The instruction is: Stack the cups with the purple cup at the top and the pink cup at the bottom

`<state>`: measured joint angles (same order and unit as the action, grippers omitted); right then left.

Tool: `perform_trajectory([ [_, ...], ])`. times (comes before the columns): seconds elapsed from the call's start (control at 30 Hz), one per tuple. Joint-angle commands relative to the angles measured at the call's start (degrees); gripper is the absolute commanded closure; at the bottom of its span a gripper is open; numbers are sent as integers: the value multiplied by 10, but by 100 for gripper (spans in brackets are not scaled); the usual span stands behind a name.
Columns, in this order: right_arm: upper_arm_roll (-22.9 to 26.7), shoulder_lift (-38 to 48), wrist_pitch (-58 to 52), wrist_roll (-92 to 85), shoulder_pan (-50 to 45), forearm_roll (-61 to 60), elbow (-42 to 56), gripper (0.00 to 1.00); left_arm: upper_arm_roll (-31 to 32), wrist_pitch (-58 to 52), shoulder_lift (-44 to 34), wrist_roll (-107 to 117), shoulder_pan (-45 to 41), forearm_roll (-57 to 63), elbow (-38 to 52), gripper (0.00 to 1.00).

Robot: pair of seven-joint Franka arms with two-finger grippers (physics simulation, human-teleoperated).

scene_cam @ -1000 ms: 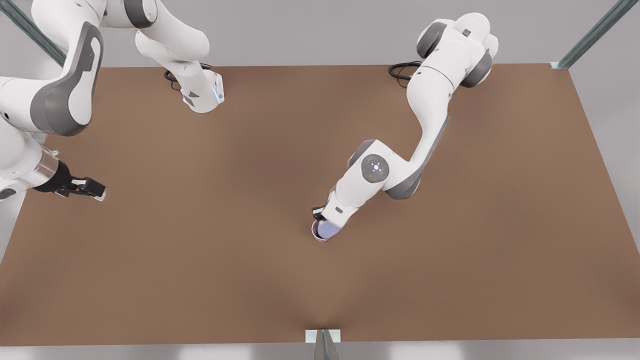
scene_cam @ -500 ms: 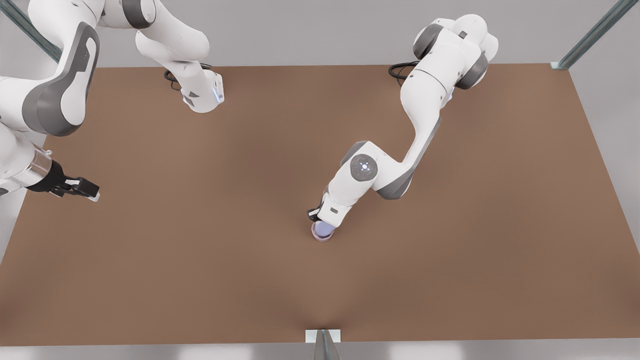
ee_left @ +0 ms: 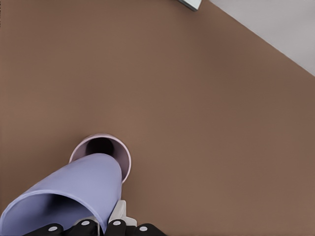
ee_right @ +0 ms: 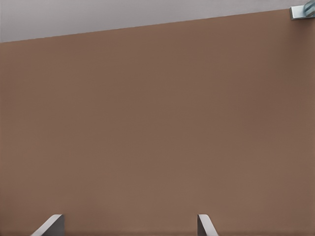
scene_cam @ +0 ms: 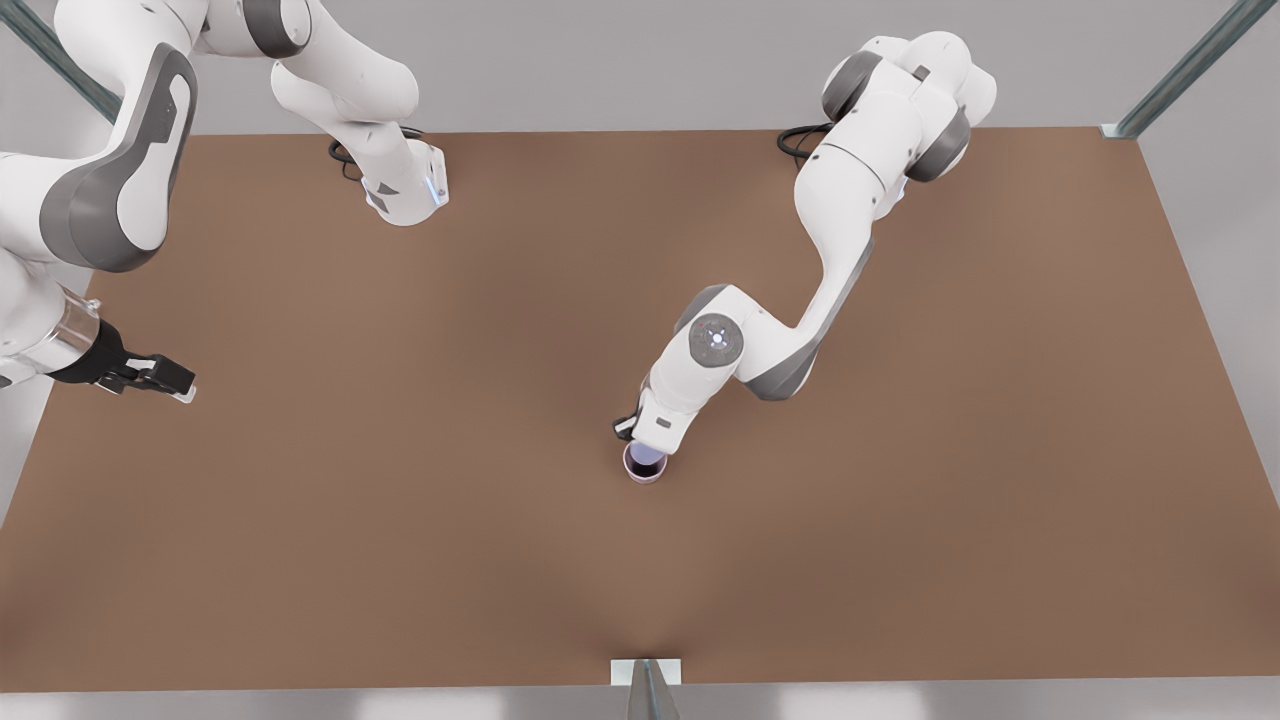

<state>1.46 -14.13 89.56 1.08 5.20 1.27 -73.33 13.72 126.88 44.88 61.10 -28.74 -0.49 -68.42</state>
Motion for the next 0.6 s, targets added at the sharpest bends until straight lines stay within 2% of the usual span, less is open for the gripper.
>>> perform_trajectory([
  [0.0,0,1,0,-1,0,0,0,0,-1,3,-1,31,0,-1,0,79],
  [0.57,0,0,0,-1,0,0,0,0,-4,6,9,27,0,-2,0,79],
])
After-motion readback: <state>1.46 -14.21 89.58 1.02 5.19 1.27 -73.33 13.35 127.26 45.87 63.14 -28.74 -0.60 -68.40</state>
